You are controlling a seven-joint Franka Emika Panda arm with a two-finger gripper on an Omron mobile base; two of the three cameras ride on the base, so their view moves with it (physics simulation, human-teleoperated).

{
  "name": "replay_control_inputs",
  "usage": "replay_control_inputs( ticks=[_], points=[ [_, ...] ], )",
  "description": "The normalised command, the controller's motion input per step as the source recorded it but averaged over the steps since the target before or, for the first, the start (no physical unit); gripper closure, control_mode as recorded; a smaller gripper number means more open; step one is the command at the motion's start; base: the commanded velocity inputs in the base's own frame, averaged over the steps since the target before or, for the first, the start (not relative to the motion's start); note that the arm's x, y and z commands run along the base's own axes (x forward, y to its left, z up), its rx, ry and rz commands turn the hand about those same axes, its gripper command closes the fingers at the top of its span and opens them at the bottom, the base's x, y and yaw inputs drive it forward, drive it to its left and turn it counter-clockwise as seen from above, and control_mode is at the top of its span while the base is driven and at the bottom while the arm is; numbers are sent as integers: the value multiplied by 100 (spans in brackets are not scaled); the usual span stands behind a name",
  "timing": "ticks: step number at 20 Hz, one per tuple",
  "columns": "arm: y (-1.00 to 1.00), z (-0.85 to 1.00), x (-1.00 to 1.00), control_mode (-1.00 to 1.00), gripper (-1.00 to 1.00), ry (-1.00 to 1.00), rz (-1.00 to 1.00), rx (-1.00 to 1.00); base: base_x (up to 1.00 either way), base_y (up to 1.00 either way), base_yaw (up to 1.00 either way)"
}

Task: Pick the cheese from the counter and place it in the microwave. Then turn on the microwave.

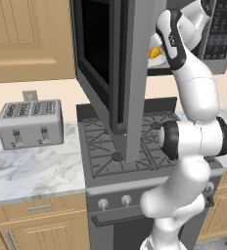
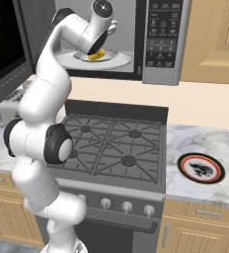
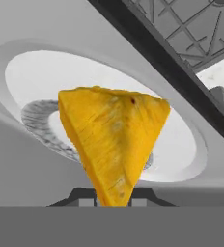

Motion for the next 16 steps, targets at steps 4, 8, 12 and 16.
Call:
replay_control_inputs(
  ticks=[4,8,12,16],
  points=[
    [11,1,58,-100,100,15,-4,9,0,0,0],
    [19,0,54,-100,100,14,-5,9,0,0,0],
    [27,0,49,-100,100,11,-5,6,0,0,0],
    [30,0,48,-100,100,11,-6,6,0,0,0]
  ],
)
